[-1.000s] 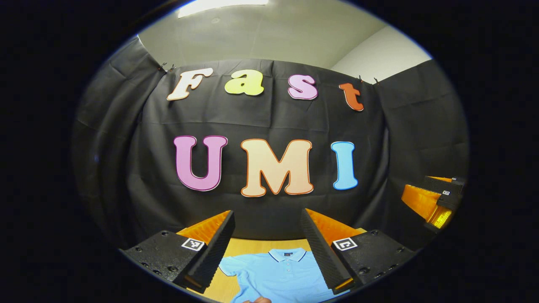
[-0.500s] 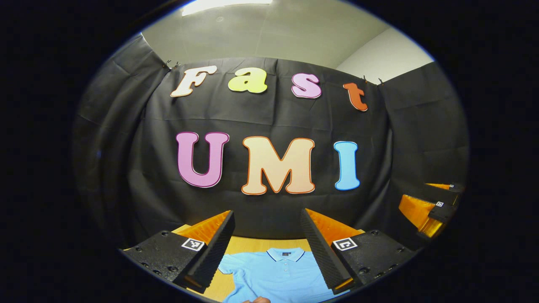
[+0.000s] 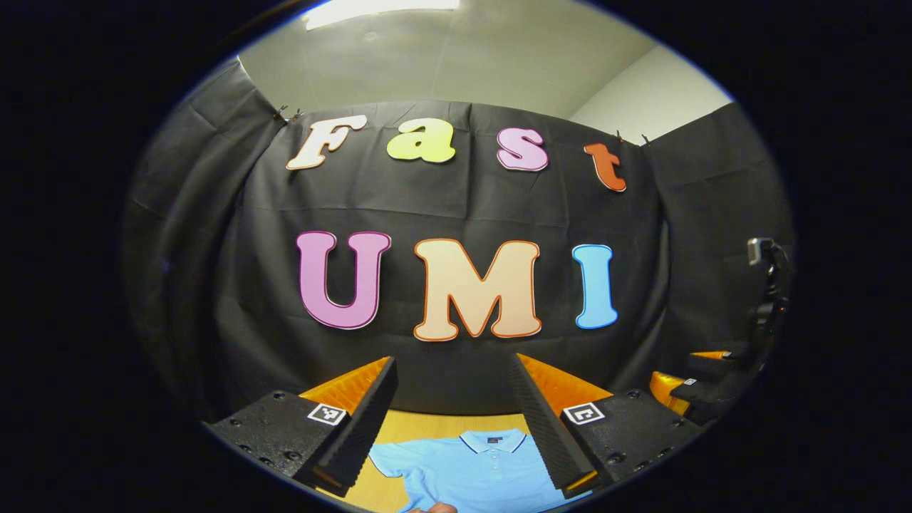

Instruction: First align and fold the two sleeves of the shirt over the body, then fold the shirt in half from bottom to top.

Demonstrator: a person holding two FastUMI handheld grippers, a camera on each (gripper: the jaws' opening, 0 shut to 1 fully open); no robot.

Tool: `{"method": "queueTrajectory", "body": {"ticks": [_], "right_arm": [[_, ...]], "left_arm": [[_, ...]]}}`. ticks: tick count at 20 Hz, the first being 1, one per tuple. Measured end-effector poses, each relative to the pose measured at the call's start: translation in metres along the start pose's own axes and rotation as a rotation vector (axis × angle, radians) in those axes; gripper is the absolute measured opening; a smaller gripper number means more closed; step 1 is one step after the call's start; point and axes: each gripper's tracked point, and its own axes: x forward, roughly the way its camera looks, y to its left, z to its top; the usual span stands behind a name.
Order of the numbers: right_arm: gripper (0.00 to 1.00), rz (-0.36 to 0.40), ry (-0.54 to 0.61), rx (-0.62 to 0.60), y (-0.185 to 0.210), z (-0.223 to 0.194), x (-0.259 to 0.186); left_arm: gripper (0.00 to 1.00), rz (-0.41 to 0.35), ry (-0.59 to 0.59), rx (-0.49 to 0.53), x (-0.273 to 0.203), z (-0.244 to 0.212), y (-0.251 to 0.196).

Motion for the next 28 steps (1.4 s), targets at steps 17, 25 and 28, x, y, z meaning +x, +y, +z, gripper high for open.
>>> {"method": "queueTrajectory", "body": {"ticks": [17,25,28], "right_arm": [[0.99,-0.078,0.4,-0.028,-0.002,-0.191,0.102],[1.0,-0.151,0.562,0.011,-0.019,-0.262,0.122],[1.0,-0.159,0.612,-0.013,-0.021,-0.284,0.121]], "left_arm": [[0.94,0.065,0.113,0.035,0.03,-0.041,0.061],[0.94,0.103,0.176,0.04,0.036,-0.063,0.084],[0.95,0.106,0.192,0.033,0.038,-0.067,0.086]]}}
